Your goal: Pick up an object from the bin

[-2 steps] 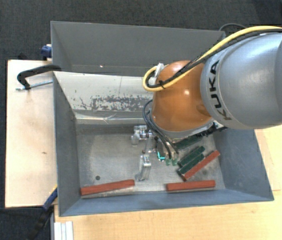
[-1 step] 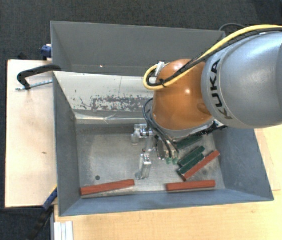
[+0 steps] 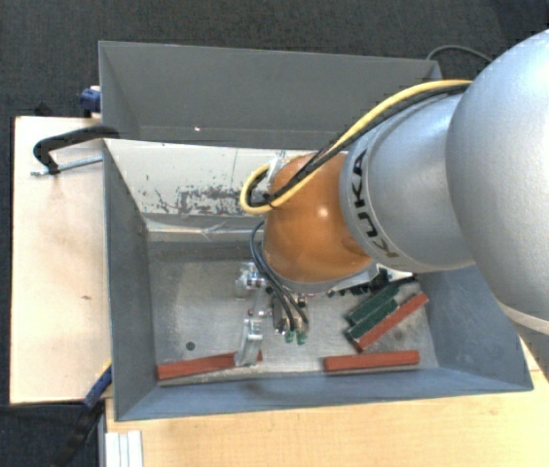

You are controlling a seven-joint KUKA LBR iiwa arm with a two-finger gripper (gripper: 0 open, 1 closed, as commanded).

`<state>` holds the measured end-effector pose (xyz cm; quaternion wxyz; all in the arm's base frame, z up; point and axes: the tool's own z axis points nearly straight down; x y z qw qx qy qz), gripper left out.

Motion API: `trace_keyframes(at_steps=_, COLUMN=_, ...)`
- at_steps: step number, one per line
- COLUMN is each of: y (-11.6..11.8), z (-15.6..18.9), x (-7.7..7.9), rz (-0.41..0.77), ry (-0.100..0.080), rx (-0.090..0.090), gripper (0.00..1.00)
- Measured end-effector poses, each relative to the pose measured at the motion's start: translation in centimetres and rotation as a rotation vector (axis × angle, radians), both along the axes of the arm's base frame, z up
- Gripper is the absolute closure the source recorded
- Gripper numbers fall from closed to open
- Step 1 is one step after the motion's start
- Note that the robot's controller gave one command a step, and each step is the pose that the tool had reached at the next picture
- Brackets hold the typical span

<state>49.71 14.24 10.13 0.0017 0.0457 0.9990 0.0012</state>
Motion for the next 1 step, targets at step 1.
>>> trace_keyframes(at_steps=1, y=1.29, z=0.78, x=-0.45, rz=0.113, ry=0.000, rx=-0.001, gripper=0.00)
